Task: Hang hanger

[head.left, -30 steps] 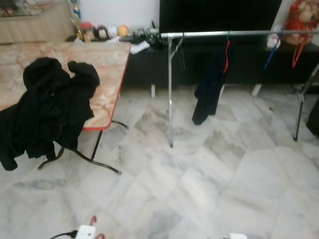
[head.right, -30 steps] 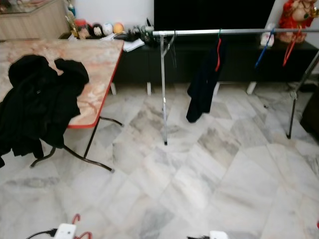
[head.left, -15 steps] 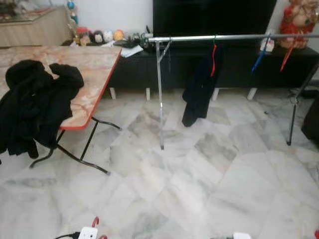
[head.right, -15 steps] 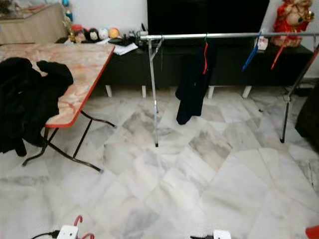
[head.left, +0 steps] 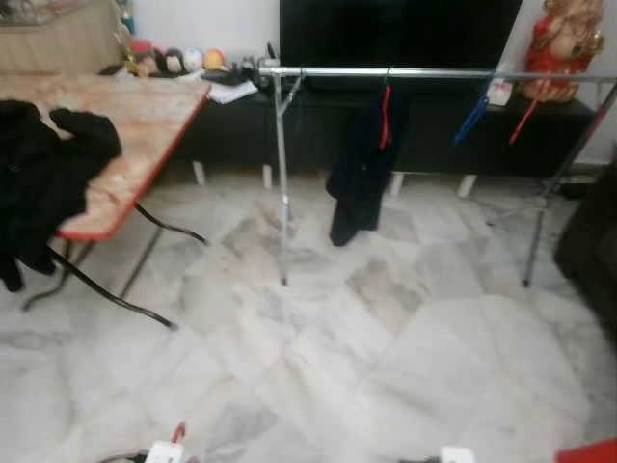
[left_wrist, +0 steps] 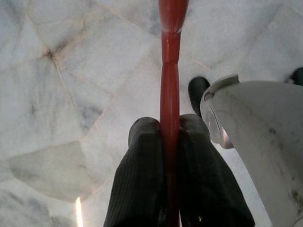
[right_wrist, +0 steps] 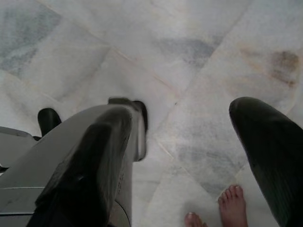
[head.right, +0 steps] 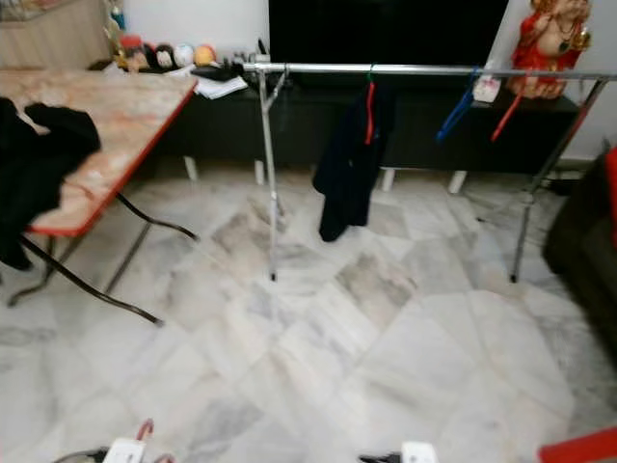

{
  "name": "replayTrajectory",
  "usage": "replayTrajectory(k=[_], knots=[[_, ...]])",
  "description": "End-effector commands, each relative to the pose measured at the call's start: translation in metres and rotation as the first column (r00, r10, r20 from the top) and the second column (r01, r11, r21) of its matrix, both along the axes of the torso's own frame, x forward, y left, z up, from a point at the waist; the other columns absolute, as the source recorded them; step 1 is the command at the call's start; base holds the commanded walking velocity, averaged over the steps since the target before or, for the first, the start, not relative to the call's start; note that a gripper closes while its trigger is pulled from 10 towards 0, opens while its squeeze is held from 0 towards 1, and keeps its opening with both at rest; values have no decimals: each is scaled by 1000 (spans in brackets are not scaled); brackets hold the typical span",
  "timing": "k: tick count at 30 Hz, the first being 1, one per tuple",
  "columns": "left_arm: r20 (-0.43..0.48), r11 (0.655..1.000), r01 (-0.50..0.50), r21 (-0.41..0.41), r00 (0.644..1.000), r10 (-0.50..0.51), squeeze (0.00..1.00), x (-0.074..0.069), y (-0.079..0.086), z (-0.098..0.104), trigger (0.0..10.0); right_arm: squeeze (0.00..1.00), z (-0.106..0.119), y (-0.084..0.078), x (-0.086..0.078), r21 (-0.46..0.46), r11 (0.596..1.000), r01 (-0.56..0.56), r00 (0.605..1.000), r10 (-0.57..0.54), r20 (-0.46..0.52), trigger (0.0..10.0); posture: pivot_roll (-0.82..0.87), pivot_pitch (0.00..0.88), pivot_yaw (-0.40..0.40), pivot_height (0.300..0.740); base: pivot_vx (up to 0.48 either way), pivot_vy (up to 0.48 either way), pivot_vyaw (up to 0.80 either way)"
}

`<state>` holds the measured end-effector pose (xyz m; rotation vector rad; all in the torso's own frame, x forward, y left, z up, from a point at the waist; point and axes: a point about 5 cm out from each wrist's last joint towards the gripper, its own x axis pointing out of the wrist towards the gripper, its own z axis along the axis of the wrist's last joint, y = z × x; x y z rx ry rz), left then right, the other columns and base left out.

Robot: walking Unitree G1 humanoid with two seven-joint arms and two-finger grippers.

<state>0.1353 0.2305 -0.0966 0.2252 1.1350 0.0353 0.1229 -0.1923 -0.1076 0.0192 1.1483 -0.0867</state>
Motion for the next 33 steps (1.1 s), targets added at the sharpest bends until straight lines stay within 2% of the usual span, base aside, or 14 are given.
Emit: replayTrajectory(k=[1, 8, 16, 21, 24, 33], knots=[[11, 1000, -10, -21, 1000, 10, 0, 3, -5, 0, 10000, 0, 1, -8, -1, -19, 1000, 8, 1000, -8, -4, 10000, -75, 0, -7, 740, 0, 0, 0], [29, 998, -37, -51, 999, 38, 0, 5, -8, 0, 10000, 0, 1, -9, 0, -26, 1000, 5, 1000, -5, -1, 10000, -76, 0, -8, 740, 0, 0, 0], [11, 997, -47, -64, 999, 48, 0, 3, -9, -1, 10000, 0, 1, -9, 1, -25, 1000, 11, 1000, -11, 0, 10000, -75, 0, -6, 740, 0, 0, 0], [4, 998, -30, -56, 1000, 31, 0, 3, -9, -1, 10000, 0, 2, -8, 2, -13, 1000, 15, 1000, -14, 11, 10000, -76, 0, -3, 740, 256, 0, 0], [-5, 998, -2, -57, 1000, 1, 0, 3, -9, -1, 10000, 0, 2, -8, 3, -23, 999, -27, 1000, 28, 8, 10000, -76, 0, -3, 740, 266, 0, 0], [-12, 998, -13, -53, 1000, 12, 0, 0, -6, -2, 10000, 0, 2, -8, 2, -22, 999, -31, 1000, 31, -3, 10000, -72, 0, -5, 740, 286, 0, 0]])
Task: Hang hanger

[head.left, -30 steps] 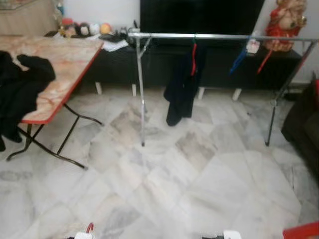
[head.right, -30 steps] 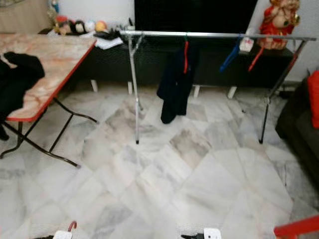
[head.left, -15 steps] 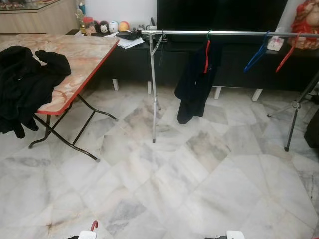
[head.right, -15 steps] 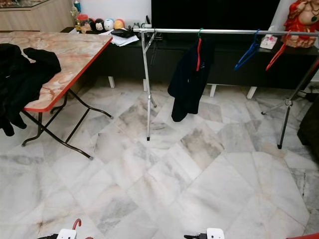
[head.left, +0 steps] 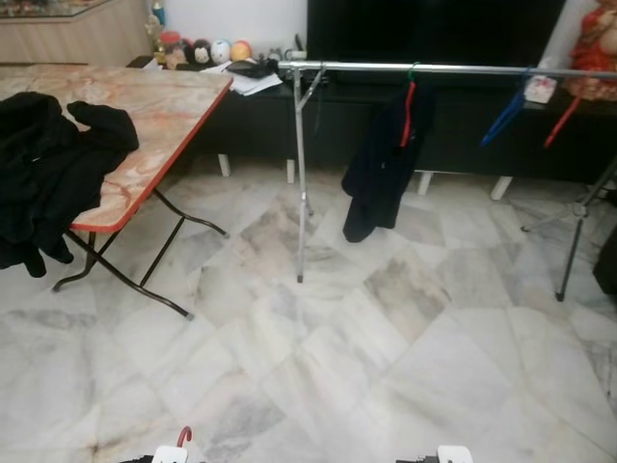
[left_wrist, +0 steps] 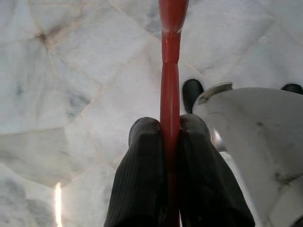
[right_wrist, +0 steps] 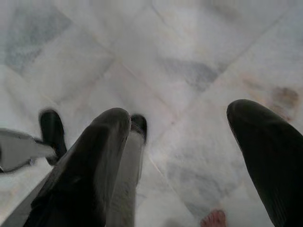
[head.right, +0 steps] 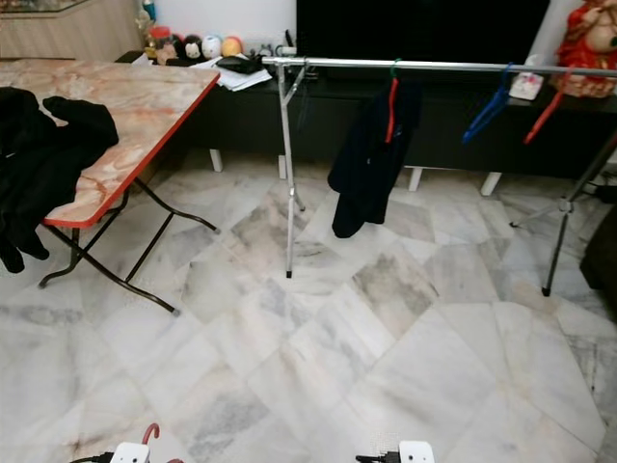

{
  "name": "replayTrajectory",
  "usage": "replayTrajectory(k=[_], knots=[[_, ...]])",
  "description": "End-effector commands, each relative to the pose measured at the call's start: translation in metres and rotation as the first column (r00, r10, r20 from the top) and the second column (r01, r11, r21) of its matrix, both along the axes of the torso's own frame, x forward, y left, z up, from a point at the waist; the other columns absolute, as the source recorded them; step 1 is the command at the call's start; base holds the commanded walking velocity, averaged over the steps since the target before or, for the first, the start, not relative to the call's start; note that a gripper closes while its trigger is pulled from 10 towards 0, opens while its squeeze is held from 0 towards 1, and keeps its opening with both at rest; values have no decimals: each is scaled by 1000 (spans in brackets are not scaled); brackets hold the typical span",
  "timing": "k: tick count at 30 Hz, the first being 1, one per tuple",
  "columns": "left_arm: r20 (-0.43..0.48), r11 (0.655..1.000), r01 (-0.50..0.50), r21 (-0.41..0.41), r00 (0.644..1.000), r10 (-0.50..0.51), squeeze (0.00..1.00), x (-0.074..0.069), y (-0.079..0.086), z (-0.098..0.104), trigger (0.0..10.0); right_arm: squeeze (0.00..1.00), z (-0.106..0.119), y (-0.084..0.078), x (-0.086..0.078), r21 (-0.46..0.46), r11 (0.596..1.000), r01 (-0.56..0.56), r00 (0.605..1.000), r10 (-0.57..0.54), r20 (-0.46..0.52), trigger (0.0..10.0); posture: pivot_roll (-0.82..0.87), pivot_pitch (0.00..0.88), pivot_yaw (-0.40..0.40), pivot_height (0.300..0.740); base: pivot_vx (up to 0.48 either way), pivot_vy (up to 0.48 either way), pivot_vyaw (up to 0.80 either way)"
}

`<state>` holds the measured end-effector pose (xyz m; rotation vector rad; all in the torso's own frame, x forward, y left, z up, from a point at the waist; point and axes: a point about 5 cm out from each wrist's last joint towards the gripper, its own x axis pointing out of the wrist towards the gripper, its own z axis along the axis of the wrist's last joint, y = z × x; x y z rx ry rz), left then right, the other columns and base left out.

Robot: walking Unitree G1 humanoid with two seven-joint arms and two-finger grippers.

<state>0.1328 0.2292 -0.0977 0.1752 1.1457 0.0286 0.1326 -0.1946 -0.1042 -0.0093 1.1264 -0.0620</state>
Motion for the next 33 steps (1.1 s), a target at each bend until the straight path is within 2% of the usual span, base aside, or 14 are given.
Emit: replayTrajectory(k=[1, 17, 33], knots=[[-3, 1000, 8, -10, 1000, -9, 0, 2, -4, 0, 10000, 0, -2, -5, -8, -11, 1000, 6, 1000, -6, -24, 10000, -72, 0, -5, 740, 292, 0, 0], [-1, 1000, 11, -8, 1000, -11, 0, 1, 2, 1, 10000, 0, -1, -6, -6, -31, 1000, 1, 1000, -2, -23, 10000, -64, 0, -1, 740, 294, 0, 0], [1, 1000, 16, -11, 1000, -16, 0, 0, -1, 0, 10000, 0, -1, -7, -6, -53, 999, -2, 1000, 1, -21, 10000, -63, 0, 4, 740, 294, 0, 0]])
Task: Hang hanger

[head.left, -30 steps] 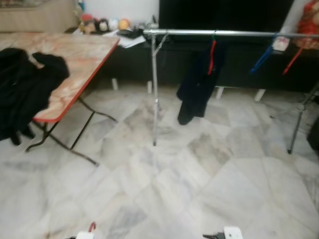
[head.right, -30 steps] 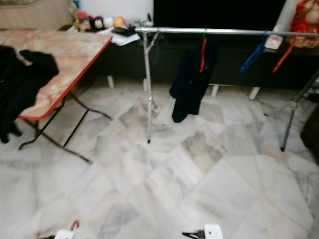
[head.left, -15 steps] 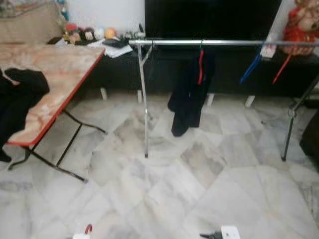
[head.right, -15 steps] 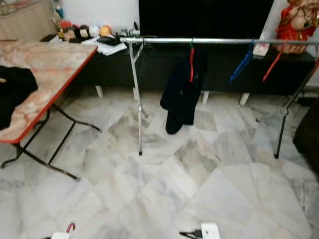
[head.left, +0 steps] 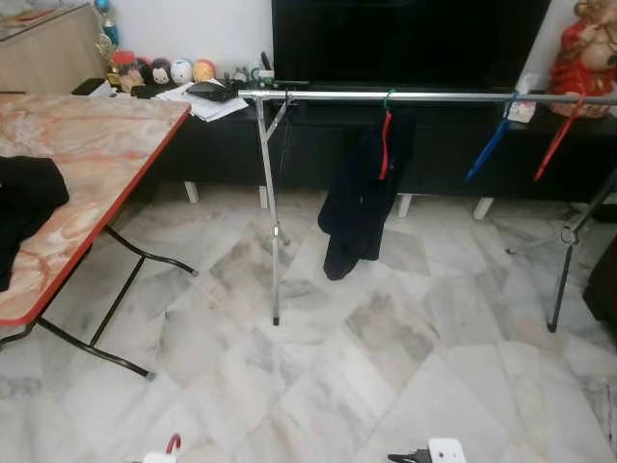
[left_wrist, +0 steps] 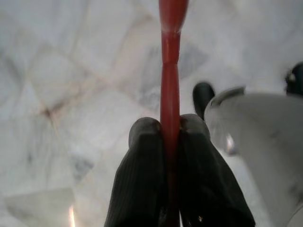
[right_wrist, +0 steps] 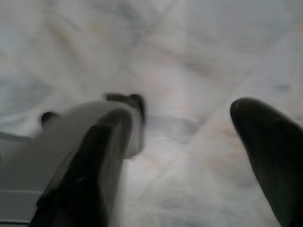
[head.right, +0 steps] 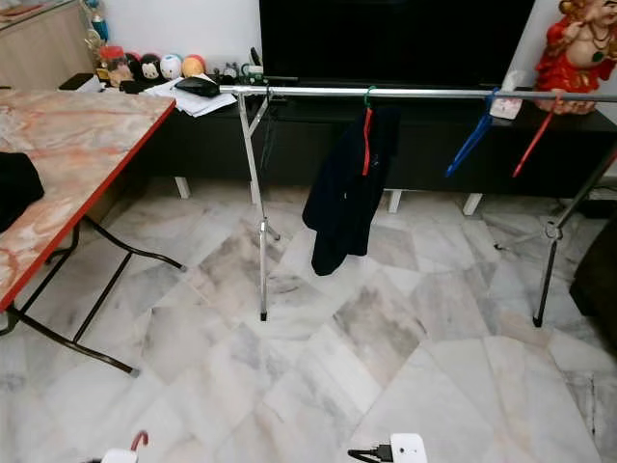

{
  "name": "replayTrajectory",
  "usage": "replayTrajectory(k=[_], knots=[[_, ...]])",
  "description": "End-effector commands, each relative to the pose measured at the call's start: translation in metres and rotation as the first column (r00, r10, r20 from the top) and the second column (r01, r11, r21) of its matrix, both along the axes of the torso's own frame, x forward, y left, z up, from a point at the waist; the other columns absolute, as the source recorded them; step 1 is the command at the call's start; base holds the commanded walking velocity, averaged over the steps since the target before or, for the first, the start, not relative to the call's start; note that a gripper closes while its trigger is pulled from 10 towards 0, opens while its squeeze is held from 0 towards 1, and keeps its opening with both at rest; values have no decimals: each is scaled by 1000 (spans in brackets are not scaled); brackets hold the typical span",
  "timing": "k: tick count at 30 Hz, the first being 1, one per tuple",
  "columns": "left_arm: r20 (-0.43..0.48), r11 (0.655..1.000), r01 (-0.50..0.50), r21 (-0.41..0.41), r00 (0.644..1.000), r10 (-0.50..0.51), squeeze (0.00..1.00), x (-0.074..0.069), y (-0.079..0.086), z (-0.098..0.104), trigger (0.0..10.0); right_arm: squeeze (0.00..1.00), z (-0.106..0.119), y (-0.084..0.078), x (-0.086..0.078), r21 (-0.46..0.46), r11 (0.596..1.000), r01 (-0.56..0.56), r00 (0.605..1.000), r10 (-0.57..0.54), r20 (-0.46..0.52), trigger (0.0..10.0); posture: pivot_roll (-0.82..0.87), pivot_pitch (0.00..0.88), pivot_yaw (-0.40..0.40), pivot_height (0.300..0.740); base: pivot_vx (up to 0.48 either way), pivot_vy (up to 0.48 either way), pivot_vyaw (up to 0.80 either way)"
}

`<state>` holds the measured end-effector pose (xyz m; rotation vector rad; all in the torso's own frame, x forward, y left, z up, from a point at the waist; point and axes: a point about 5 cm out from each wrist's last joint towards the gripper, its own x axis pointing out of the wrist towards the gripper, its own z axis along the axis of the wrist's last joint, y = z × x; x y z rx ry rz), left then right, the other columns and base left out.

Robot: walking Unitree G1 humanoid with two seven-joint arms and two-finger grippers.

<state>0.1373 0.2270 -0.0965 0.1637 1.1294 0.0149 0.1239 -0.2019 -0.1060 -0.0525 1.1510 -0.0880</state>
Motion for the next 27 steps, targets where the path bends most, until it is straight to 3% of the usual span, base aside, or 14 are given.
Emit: replayTrajectory(k=[1, 4, 22, 27], knots=[[-15, 1000, 10, 5, 1000, -10, 0, -4, 1, -1, 10000, 0, 1, 1, 2, -6, 1000, 2, 1000, -2, 6, 10000, -63, 0, 4, 740, 296, 0, 0], [-14, 1000, 12, 6, 1000, -12, 0, -4, 1, -1, 10000, 0, 0, 1, 2, -13, 1000, -4, 1000, 4, 1, 10000, -62, 0, 6, 740, 298, 0, 0], [-12, 1000, 28, 5, 1000, -28, 0, -2, 0, -1, 10000, 0, 0, 1, 1, -25, 1000, -11, 1000, 11, -2, 10000, -64, 0, 11, 740, 291, 0, -688], [-10, 1000, 24, 5, 1000, -24, 0, -2, 0, -1, 10000, 0, 0, 1, 1, -24, 1000, -6, 1000, 6, 6, 10000, -61, 0, 9, 740, 286, 0, 0]])
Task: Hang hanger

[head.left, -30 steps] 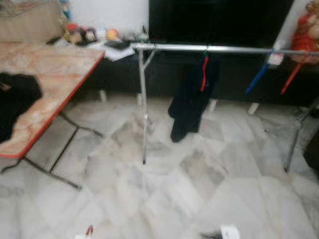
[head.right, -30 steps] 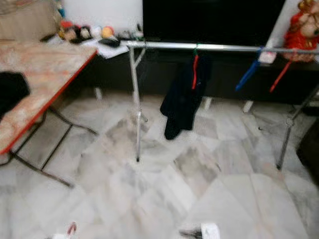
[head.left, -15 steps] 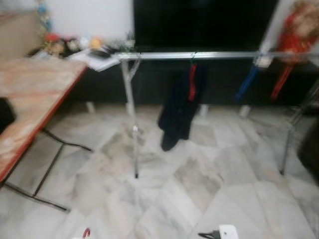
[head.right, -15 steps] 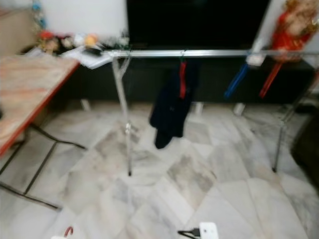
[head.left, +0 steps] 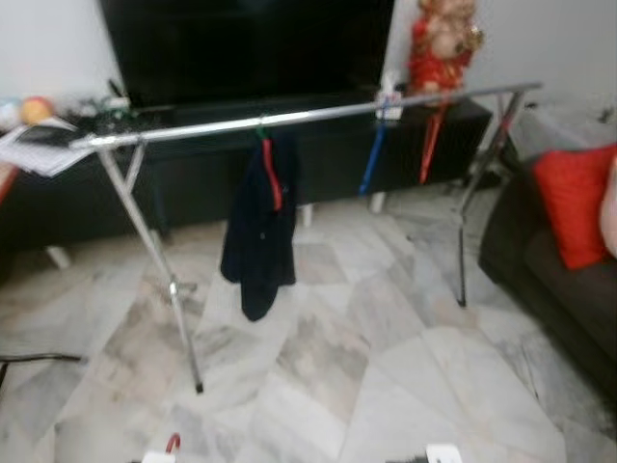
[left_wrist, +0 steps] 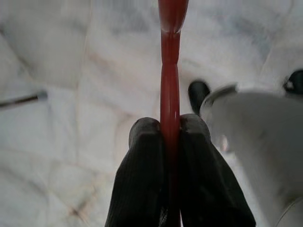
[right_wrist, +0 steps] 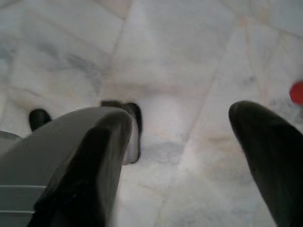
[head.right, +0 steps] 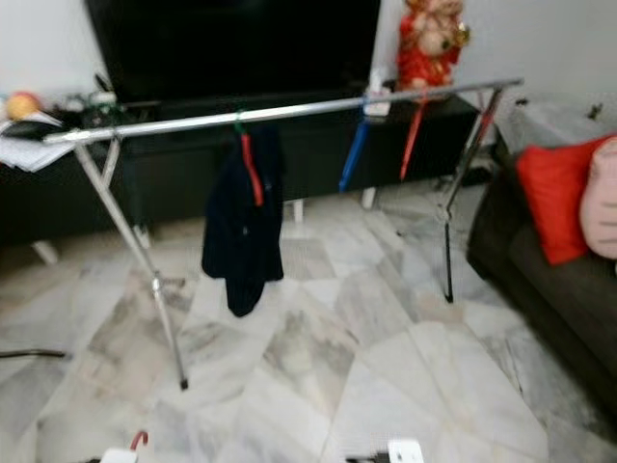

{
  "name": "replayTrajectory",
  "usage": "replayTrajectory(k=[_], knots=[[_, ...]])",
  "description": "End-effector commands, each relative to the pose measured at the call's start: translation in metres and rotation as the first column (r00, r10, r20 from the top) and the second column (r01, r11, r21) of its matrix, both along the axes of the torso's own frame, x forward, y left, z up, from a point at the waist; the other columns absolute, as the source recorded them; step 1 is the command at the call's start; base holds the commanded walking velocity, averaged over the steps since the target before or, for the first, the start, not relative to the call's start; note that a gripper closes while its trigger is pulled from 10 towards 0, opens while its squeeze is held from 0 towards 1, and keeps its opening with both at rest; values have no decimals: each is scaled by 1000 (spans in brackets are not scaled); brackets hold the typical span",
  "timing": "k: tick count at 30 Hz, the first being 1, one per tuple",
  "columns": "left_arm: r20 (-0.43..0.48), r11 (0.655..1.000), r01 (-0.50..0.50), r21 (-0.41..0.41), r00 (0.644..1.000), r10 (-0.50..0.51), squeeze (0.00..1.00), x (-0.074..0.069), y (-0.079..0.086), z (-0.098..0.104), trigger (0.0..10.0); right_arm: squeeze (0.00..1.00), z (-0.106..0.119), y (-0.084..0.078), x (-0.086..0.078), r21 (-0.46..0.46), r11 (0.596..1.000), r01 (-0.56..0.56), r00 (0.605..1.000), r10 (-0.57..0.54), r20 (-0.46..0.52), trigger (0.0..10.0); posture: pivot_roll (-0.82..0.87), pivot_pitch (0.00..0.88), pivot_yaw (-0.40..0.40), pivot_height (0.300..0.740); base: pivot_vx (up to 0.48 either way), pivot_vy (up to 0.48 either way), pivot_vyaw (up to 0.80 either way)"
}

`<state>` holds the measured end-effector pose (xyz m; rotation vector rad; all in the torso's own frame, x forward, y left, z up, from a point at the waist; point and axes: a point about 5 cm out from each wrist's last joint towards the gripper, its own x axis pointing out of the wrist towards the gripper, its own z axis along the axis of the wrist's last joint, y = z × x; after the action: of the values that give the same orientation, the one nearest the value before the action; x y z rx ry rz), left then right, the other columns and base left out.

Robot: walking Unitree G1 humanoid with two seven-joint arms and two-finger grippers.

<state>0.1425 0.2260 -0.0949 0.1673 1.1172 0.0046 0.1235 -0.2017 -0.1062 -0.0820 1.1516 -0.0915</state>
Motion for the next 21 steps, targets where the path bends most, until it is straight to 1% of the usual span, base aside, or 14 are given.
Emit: replayTrajectory(k=[1, 21], knots=[[-21, 1000, 13, 8, 1000, -13, 0, -7, 1, -2, 10000, 0, 1, 0, 2, 1, 1000, 6, 1000, -6, 8, 10000, -61, 0, 9, 740, 285, 0, 0], [-18, 1000, 7, 5, 1000, -7, 0, -6, 1, -2, 10000, 0, 1, 0, 3, 1, 1000, 12, 1000, -12, 14, 10000, -59, 0, 4, 740, 286, 0, 0]])
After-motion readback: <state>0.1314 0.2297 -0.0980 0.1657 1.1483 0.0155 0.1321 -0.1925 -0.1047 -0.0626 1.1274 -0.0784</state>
